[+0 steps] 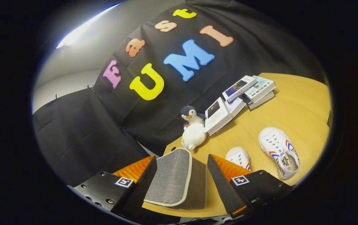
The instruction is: Open the storage box then place both shoes into the box .Put the left shoe in first, then the right shoe, with the right side of both shoes facing outward in a uniform manner.
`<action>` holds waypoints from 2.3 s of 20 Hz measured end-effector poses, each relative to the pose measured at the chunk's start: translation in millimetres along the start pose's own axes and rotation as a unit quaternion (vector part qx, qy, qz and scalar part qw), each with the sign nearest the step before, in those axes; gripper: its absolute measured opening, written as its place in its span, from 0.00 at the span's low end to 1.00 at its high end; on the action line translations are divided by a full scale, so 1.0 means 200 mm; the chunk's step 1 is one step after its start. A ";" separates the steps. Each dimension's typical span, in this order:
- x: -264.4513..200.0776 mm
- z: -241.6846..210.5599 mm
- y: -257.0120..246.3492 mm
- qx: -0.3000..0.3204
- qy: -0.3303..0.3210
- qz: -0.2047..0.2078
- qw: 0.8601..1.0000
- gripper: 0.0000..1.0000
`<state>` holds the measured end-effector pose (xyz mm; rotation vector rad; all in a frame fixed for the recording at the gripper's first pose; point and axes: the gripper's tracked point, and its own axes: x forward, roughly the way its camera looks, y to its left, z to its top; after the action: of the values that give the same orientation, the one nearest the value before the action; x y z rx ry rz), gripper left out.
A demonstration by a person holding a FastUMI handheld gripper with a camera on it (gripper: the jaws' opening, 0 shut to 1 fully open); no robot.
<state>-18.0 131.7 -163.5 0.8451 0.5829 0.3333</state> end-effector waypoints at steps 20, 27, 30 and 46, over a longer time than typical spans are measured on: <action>0.16 -0.53 0.00 0.268 0.156 0.065 0.948 0.98; 0.15 -0.60 0.01 0.311 0.185 0.079 0.929 0.83; 0.16 -0.66 0.09 0.308 0.212 0.095 0.923 0.74; 0.15 -0.44 0.28 0.245 0.208 0.113 0.940 0.01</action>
<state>-49.9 235.3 -177.4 1.3425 0.9890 0.5998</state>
